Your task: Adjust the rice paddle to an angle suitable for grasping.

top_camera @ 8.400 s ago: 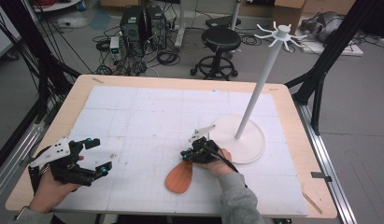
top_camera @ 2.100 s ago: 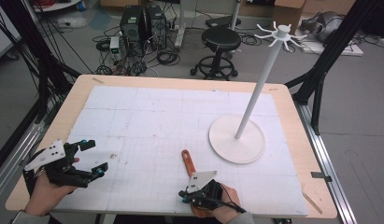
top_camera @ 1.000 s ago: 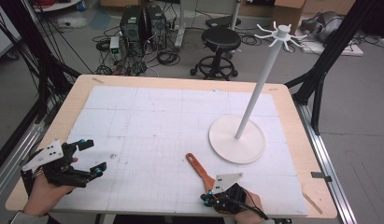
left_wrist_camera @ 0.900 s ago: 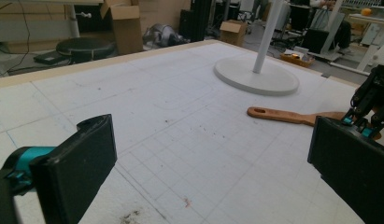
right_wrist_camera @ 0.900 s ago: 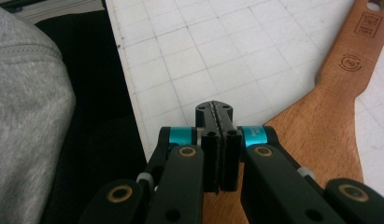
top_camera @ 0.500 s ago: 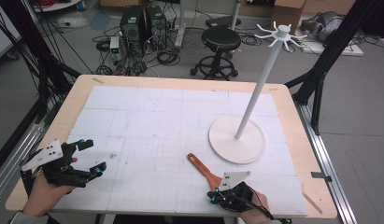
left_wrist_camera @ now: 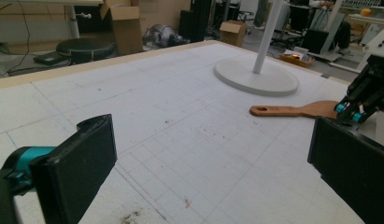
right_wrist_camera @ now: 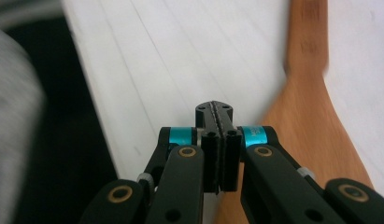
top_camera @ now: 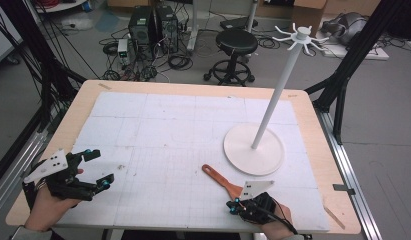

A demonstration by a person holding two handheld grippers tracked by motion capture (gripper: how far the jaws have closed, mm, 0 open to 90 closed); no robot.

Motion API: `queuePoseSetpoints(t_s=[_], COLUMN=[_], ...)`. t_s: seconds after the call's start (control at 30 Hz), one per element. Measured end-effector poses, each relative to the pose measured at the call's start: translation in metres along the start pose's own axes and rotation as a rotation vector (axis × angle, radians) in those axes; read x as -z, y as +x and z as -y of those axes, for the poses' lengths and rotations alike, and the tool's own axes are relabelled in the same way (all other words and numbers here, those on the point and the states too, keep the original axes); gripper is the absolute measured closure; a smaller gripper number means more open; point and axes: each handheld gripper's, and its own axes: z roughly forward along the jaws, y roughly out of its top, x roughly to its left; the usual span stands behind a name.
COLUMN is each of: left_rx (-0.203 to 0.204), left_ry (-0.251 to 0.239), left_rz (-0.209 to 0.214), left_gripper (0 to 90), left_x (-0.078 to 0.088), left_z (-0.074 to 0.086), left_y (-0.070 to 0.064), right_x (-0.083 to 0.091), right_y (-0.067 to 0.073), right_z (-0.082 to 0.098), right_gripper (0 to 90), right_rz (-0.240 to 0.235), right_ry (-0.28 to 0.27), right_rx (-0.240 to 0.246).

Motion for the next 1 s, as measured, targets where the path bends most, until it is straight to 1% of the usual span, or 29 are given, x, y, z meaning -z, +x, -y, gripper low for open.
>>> queuePoseSetpoints(t_s=[0.03,0.07,0.13,0.2,0.37,0.43,0.6,0.63,0.73,0.87,0.97,1.0], left_rx=[0.000,0.001,-0.008,-0.010,-0.012,-0.006,-0.007,-0.004,-0.004,-0.002,-0.003,0.000], left_ry=[0.001,0.001,0.001,-0.001,0.006,0.005,0.002,0.001,0.008,0.007,0.008,0.009], left_rz=[0.002,0.000,-0.003,0.001,0.002,0.002,-0.001,-0.003,-0.002,0.001,-0.001,-0.002], left_gripper=[1.7,1.7,1.7,1.7,1.7,1.7,1.7,1.7,1.7,1.7,1.7,1.7], left_x=[-0.001,-0.002,-0.003,-0.004,-0.004,-0.004,-0.002,-0.002,-0.002,-0.002,-0.002,-0.002], left_z=[0.000,0.001,0.001,0.000,0.001,0.002,0.002,0.002,0.003,0.003,0.003,0.003], left_y=[0.000,0.000,-0.001,-0.002,-0.002,-0.002,-0.001,-0.001,-0.001,-0.002,-0.001,-0.001], right_x=[0.001,0.001,0.000,-0.003,-0.015,-0.019,-0.026,-0.027,-0.029,-0.034,-0.036,-0.038], right_y=[-0.001,-0.002,-0.007,-0.016,-0.034,-0.040,-0.050,-0.051,-0.052,-0.054,-0.054,-0.053], right_z=[-0.004,-0.009,-0.017,-0.022,-0.026,-0.027,-0.031,-0.031,-0.031,-0.032,-0.032,-0.032], right_gripper=[90.0,90.0,90.0,90.0,90.0,90.0,90.0,90.0,90.0,90.0,90.0,90.0], right_rz=[0.003,0.021,0.079,0.112,0.161,0.165,0.184,0.189,0.180,0.186,0.167,0.149], right_ry=[-0.019,-0.037,-0.048,-0.065,-0.048,-0.044,-0.031,-0.029,-0.026,-0.018,-0.007,0.005], right_rx=[-0.005,0.004,0.011,-0.004,-0.029,-0.042,-0.052,-0.051,-0.057,-0.048,-0.044,-0.033])
